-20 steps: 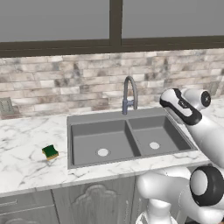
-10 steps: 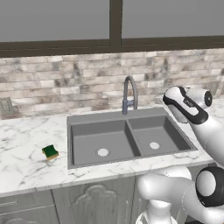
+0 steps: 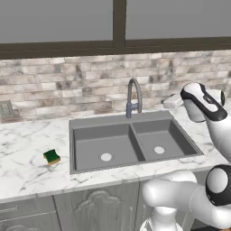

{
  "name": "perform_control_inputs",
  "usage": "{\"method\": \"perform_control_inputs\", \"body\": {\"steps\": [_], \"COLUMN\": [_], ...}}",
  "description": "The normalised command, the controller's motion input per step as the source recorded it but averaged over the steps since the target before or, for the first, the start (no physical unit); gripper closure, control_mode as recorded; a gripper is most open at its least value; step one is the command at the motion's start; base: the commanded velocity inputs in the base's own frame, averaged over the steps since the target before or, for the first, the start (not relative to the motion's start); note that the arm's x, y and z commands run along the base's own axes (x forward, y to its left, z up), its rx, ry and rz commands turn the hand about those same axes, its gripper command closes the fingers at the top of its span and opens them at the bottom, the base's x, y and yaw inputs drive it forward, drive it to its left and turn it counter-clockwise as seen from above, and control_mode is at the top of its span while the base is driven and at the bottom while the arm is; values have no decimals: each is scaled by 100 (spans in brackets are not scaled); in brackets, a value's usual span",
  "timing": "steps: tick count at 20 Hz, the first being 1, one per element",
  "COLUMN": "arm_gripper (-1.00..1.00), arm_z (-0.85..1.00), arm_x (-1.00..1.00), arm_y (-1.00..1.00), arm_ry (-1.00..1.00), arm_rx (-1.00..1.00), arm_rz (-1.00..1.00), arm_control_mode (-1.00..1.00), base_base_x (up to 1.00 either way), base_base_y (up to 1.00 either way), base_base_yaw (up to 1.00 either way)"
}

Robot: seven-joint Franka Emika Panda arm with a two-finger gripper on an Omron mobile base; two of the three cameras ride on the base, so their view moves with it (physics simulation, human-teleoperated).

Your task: Soak the sponge with water for a few seconds and then drop it inside the sink.

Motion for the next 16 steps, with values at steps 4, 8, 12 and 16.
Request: {"method": "perform_control_inputs", "body": {"steps": [4, 8, 12, 16], "arm_gripper": [-100, -100, -100, -100], "arm_z": [-14, -27, -24, -6], "arm_x": [0, 0, 0, 2], "arm_y": [6, 6, 3, 8], "arm_ry": [-9, -9, -9, -4], "arm_rx": [0, 0, 1, 0], "arm_rz": [9, 7, 6, 4], "arm_control_mode": [-100, -100, -100, -100], "base_base_x": [0, 0, 0, 0], "base_base_y": [0, 0, 0, 0], "base_base_yaw": [0, 0, 0, 0]}}
